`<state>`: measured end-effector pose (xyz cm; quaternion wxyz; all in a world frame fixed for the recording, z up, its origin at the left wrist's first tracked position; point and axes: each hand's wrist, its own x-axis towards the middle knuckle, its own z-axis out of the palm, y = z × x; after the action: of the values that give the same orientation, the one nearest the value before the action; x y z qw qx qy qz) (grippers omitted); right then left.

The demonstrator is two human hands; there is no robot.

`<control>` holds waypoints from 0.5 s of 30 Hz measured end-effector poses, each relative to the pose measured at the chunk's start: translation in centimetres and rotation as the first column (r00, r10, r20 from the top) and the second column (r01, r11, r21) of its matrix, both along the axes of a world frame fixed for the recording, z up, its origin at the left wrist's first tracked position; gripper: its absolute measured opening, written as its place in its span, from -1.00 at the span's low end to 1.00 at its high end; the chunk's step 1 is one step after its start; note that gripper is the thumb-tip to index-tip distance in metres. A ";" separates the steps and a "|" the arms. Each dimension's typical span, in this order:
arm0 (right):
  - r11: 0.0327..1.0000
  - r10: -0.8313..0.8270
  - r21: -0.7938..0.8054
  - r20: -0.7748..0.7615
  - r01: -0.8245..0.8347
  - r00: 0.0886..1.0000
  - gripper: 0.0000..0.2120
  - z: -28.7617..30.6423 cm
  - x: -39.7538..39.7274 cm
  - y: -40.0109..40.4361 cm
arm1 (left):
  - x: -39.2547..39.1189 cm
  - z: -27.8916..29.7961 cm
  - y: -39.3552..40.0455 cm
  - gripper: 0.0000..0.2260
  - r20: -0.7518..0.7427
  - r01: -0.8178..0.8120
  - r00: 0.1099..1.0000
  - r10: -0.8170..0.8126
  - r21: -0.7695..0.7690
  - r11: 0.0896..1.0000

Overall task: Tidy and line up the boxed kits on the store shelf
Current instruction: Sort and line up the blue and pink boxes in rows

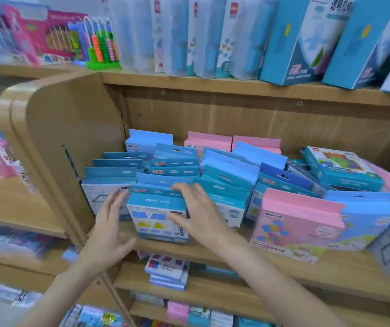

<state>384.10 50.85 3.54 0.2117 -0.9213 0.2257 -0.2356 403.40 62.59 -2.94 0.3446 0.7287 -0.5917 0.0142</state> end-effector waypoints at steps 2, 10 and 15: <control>0.977 -0.083 -0.193 0.026 0.087 0.996 -0.52 -1.5 1.3 -0.2 | 0.0 -0.6 -0.6 -0.16 -0.024 0.042 0.999 -0.042 0.005 0.999; 0.787 -0.277 -0.579 -0.022 0.214 0.961 -0.08 -4.6 1.0 -1.4 | -2.5 -0.7 -2.4 -0.19 -0.230 -0.062 0.972 0.044 -0.072 0.995; 0.779 -0.314 -0.569 0.010 0.264 0.949 -0.06 -5.3 1.1 -1.3 | -1.8 -1.7 -3.0 -0.11 -0.169 -0.061 0.985 0.042 -0.106 0.993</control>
<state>385.24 49.60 -1.75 -0.1182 -0.9058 0.2935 -0.2818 401.64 59.59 -4.61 0.4323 0.7222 -0.5400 -0.0052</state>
